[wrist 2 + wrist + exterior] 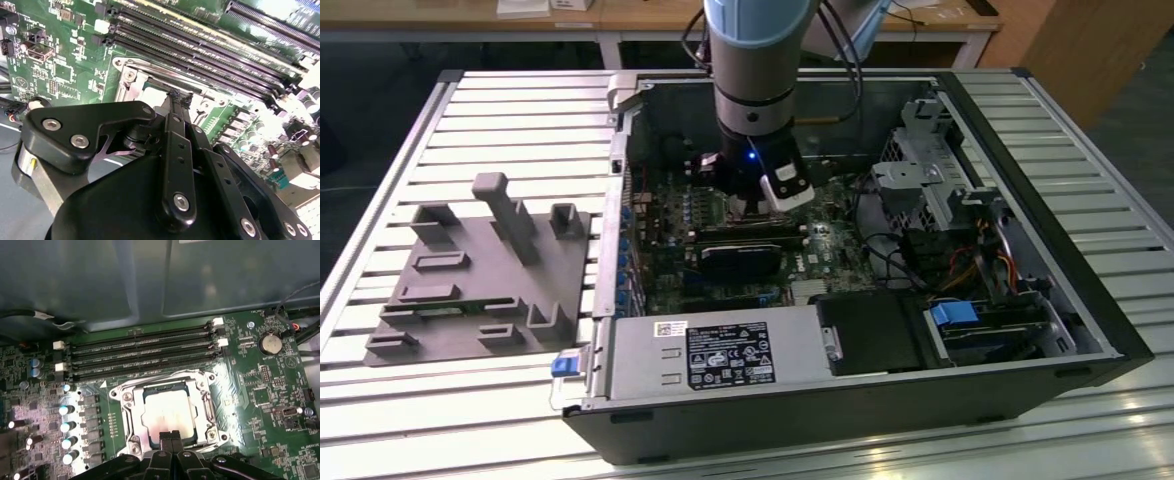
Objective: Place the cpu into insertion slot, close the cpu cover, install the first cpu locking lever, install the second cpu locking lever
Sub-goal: 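Install the second cpu locking lever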
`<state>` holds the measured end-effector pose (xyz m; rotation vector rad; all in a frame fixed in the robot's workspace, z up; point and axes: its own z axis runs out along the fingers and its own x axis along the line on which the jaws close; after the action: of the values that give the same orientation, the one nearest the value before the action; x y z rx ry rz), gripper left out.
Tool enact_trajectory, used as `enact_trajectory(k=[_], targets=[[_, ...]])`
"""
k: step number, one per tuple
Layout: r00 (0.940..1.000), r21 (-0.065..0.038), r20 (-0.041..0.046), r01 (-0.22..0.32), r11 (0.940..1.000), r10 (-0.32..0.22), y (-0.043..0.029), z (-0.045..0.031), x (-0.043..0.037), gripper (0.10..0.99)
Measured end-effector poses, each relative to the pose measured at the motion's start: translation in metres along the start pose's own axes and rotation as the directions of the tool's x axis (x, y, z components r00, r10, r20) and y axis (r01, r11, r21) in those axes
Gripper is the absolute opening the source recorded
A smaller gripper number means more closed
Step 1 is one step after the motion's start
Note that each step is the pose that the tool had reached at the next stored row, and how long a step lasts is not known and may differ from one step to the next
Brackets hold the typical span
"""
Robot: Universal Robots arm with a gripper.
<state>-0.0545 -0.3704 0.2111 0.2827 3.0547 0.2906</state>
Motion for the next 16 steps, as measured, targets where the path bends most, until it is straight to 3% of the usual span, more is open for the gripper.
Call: enact_trajectory(k=[13,16], targets=[[1.0,0.04,0.0072,0.003,0.9992,-0.003,0.0202,0.004,-0.0006,0.102],[1.0,0.045,0.008,0.003,0.999,-0.004,0.0219,0.0043,-0.0003,0.102]])
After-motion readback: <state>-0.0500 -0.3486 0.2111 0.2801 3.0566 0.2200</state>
